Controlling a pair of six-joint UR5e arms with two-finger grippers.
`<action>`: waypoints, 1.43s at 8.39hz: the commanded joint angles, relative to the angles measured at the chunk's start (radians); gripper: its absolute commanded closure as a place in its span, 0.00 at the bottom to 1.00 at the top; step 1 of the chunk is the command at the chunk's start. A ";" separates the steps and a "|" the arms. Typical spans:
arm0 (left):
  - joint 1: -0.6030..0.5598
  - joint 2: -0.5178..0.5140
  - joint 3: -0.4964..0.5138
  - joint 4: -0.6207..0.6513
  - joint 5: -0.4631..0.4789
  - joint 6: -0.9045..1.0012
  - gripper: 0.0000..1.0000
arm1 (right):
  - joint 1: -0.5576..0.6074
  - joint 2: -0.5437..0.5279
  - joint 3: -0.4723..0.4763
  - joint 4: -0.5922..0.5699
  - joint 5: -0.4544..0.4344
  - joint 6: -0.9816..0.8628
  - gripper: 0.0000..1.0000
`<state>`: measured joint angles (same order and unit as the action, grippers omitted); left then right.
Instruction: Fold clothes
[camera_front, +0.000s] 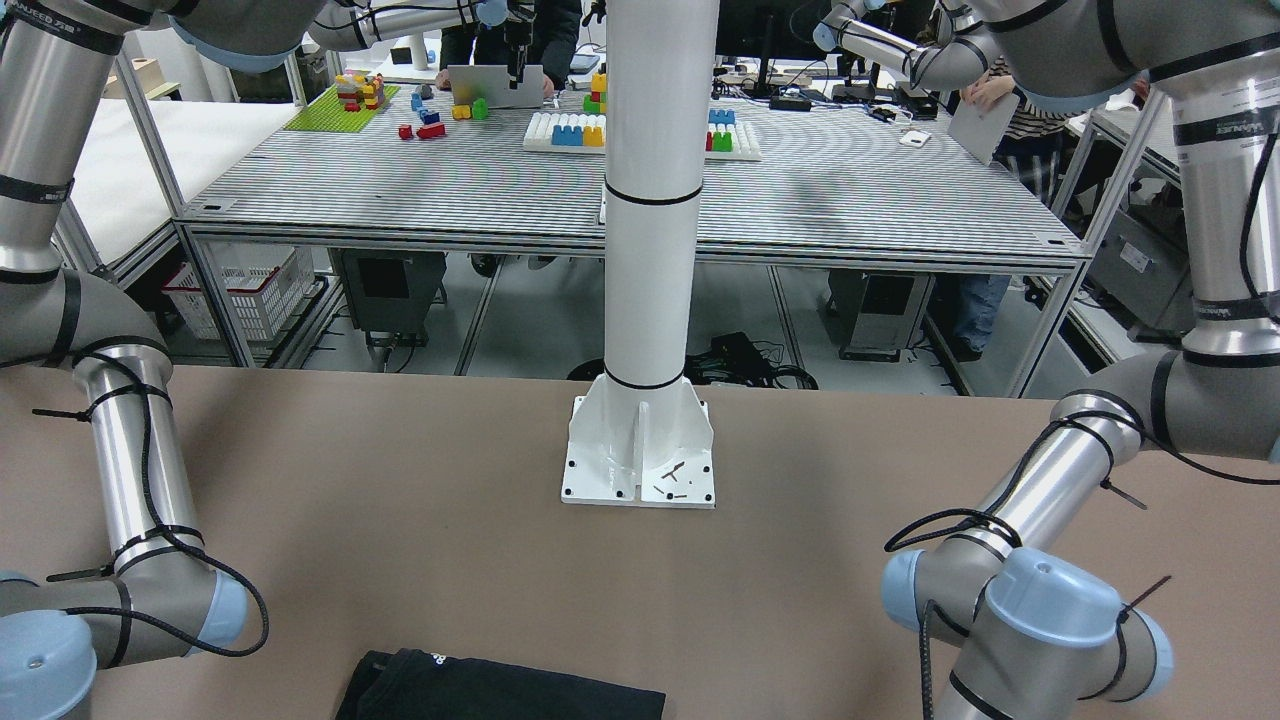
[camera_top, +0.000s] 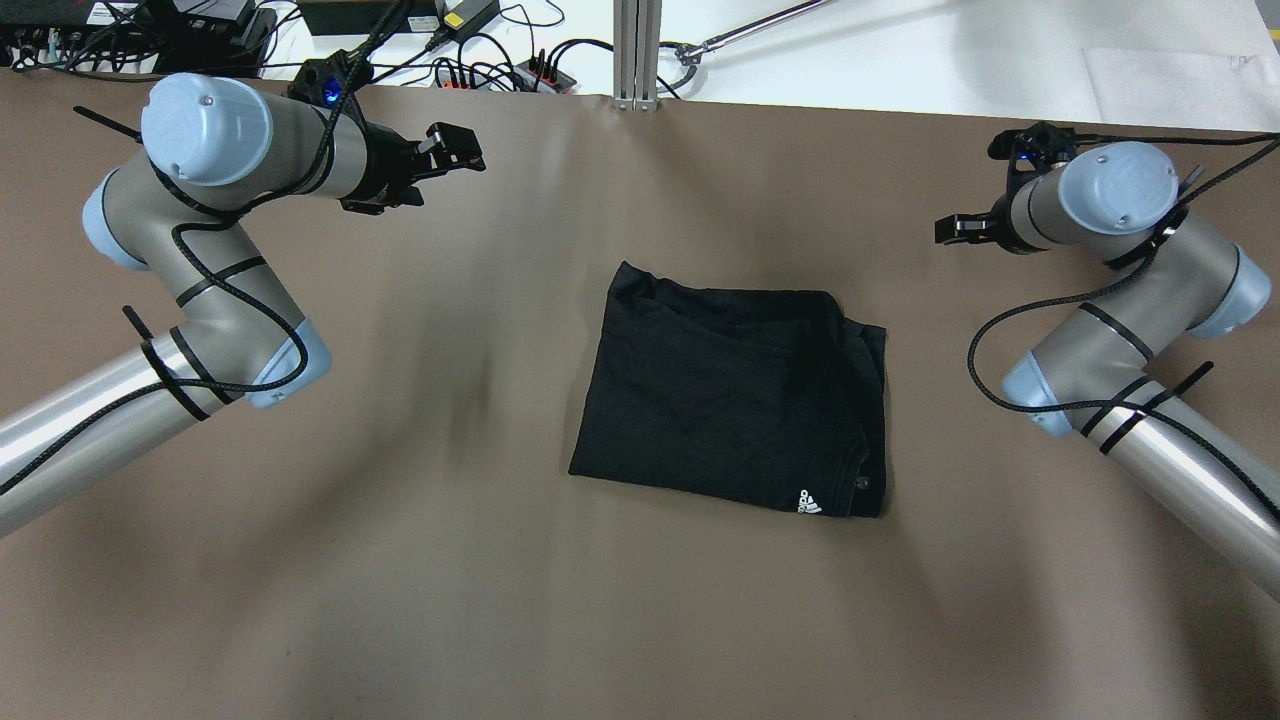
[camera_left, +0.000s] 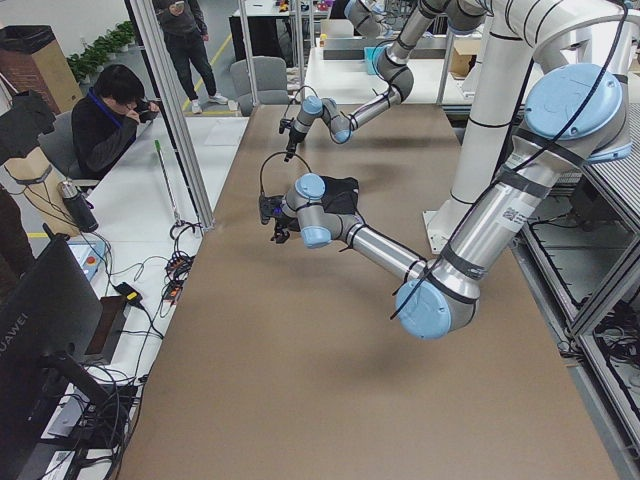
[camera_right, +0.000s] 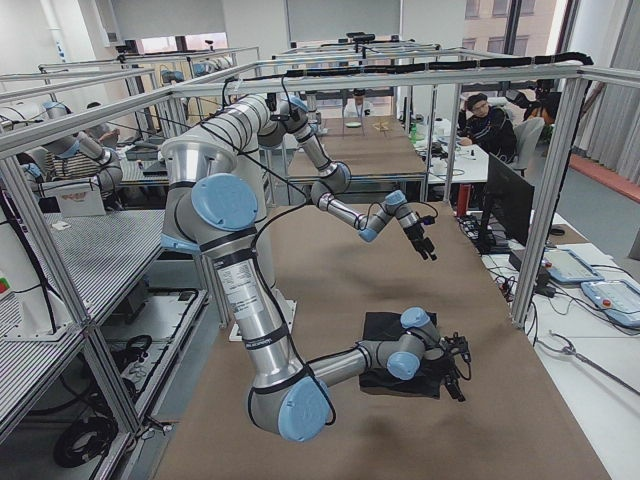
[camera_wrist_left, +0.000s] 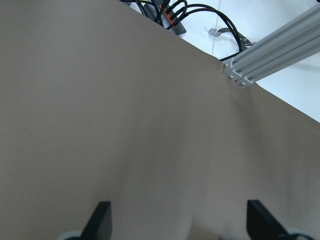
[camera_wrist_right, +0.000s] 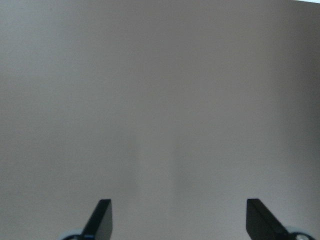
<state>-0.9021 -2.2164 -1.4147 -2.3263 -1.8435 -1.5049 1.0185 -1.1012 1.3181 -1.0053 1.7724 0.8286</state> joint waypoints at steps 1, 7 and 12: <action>-0.078 0.015 0.002 0.010 -0.080 0.116 0.05 | 0.079 -0.032 0.000 -0.029 0.039 -0.169 0.06; -0.461 0.256 -0.010 0.207 -0.084 0.858 0.05 | 0.524 -0.216 0.000 -0.217 0.093 -1.054 0.06; -0.534 0.428 -0.182 0.370 0.101 1.295 0.05 | 0.629 -0.353 0.012 -0.197 0.096 -1.109 0.06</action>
<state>-1.4317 -1.8587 -1.5193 -1.9712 -1.7858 -0.2787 1.6281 -1.4272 1.3222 -1.2050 1.8673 -0.2746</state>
